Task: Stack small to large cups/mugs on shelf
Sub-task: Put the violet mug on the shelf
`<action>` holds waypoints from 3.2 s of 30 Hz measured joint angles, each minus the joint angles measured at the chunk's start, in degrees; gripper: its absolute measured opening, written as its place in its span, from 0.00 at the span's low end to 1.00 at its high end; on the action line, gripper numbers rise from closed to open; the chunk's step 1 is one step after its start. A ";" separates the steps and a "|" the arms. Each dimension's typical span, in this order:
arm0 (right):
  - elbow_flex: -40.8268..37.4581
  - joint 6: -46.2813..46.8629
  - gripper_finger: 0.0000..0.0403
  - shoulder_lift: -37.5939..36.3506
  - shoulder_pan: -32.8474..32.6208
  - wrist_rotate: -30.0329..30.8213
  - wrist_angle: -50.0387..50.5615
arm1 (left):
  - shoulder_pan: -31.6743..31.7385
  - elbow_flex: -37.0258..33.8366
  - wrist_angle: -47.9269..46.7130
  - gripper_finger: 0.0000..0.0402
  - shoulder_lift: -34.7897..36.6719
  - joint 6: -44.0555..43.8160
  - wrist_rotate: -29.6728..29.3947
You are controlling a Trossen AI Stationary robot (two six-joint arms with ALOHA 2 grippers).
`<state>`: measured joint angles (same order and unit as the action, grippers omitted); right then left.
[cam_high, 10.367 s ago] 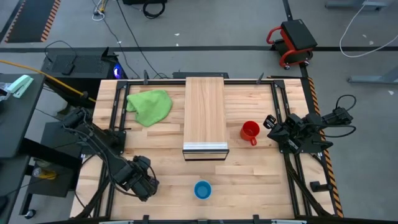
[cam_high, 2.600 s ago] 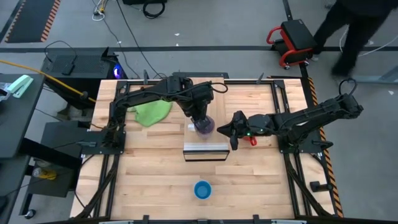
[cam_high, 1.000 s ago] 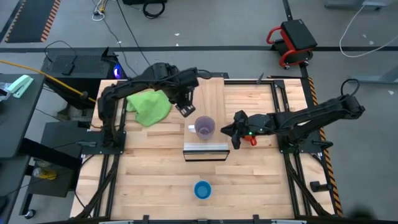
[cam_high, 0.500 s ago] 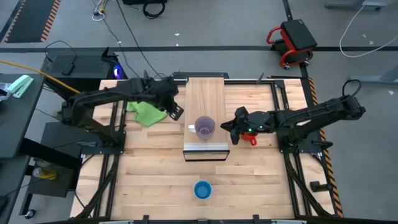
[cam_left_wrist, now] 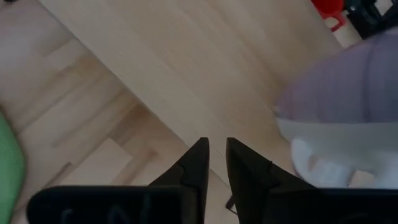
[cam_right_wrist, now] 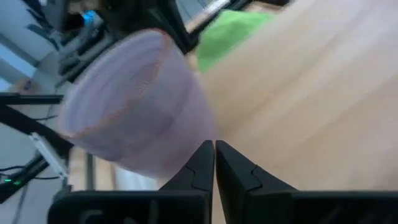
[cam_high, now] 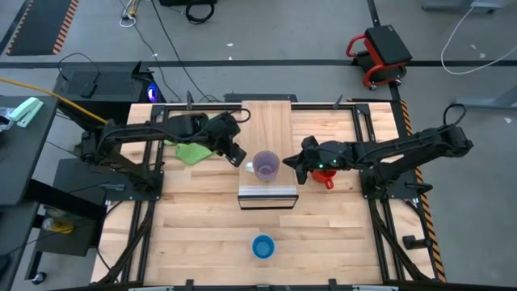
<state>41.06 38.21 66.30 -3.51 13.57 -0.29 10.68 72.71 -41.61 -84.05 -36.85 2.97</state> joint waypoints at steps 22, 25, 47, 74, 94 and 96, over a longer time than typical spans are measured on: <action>0.02 -0.71 0.03 5.61 -2.66 -3.33 -5.18 | -4.98 0.07 3.05 0.16 -0.07 -4.84 -0.75; -0.02 -0.64 0.03 4.14 -2.64 -2.98 -3.72 | -5.82 0.07 3.61 0.15 -0.07 -5.79 -0.64; 0.04 -1.31 0.01 1.62 -4.19 4.42 1.95 | -6.23 0.11 7.18 0.14 -2.54 -6.53 -0.72; 0.06 -7.97 0.01 1.62 1.62 -3.37 -4.01 | -4.25 0.09 14.08 0.14 -2.49 -4.75 1.54; 0.08 -8.47 0.01 1.60 -4.02 -1.60 -1.31 | -3.72 0.09 15.28 0.14 -2.45 -4.47 2.13; 0.08 -8.47 0.01 1.61 -4.31 -0.98 -0.74 | -3.72 0.09 15.23 0.15 -2.45 -4.47 2.13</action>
<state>41.15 29.74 67.90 -7.82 12.59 -1.03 6.96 72.79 -26.37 -86.50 -41.32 5.10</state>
